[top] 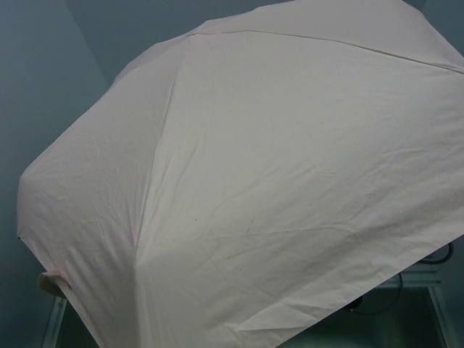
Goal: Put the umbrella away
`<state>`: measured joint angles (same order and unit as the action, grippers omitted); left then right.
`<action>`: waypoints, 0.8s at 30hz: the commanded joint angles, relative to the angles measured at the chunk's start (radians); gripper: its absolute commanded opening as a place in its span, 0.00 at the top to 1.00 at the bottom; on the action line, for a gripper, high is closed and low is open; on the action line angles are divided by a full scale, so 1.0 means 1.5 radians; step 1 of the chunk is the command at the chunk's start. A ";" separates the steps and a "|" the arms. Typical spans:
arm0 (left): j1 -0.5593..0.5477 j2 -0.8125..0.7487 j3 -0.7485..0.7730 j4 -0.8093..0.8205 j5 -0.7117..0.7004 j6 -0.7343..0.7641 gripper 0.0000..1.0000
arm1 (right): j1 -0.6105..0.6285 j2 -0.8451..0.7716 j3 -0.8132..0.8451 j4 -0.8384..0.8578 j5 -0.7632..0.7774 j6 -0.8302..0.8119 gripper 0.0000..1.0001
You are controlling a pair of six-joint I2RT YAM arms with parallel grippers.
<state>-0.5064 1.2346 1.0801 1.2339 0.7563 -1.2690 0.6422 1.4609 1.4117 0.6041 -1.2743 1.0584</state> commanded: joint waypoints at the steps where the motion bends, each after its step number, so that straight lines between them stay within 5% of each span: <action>1: -0.013 0.008 0.037 0.036 0.020 -0.011 1.00 | 0.004 -0.003 0.000 0.074 -0.001 0.064 0.77; 3: -0.014 0.009 0.038 0.033 0.019 -0.011 1.00 | 0.004 -0.004 0.002 0.077 -0.004 0.065 0.99; 8: -0.015 -0.002 0.020 -0.021 -0.019 0.003 0.98 | 0.003 -0.005 0.019 0.037 -0.011 0.024 0.99; 11: -0.015 -0.035 -0.007 -0.085 -0.080 0.044 0.59 | 0.000 -0.001 0.051 -0.100 0.004 -0.084 0.99; 14: -0.015 -0.074 -0.050 -0.107 -0.168 0.077 0.32 | 0.000 0.004 0.089 -0.259 0.031 -0.221 0.99; 24: -0.014 -0.193 -0.048 -0.349 -0.410 0.210 0.12 | 0.000 0.007 0.139 -0.449 0.104 -0.394 0.99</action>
<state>-0.5251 1.0080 0.9836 0.9001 0.3630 -1.0695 0.6403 1.4780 1.5726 0.0566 -1.1961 0.6159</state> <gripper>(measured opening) 0.853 0.114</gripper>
